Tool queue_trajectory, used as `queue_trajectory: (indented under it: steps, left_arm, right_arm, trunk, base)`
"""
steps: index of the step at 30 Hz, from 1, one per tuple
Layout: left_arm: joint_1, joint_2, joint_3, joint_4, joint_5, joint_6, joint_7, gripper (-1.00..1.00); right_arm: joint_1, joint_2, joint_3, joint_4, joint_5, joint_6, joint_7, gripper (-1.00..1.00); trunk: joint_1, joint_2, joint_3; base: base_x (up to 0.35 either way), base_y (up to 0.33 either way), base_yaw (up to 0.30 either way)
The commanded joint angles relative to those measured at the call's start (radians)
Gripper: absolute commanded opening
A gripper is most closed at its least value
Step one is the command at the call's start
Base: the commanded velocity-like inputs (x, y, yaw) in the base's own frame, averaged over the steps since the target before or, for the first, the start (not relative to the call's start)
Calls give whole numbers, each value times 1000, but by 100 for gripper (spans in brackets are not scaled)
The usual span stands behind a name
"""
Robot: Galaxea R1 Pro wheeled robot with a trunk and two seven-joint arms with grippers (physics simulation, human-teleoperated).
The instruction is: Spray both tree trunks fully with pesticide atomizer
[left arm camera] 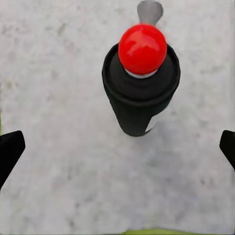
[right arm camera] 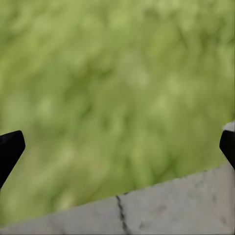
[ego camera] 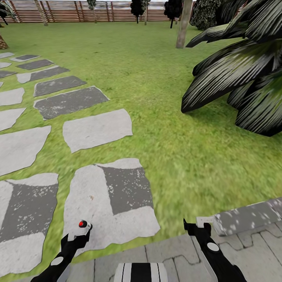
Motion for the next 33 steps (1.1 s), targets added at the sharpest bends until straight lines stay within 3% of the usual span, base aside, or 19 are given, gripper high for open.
queue_trajectory:
  steps: [1,18,33]
  left_arm:
    - [0,0,2,1,1,-3,-1,100]
    - [0,0,2,0,0,-3,-1,100]
    - [0,0,3,0,0,-4,-1,100]
  right_arm:
    - [0,0,0,1,1,-3,-2,100]
    - [0,0,0,0,1,-3,-2,100]
    - [0,1,1,-1,0,-3,-2,100]
  trunk:
    - [0,0,-1]
    - [0,0,-1]
    - [0,0,-5]
  base:
    - [39,0,0]
    - [39,0,0]
    - [2,0,-82]
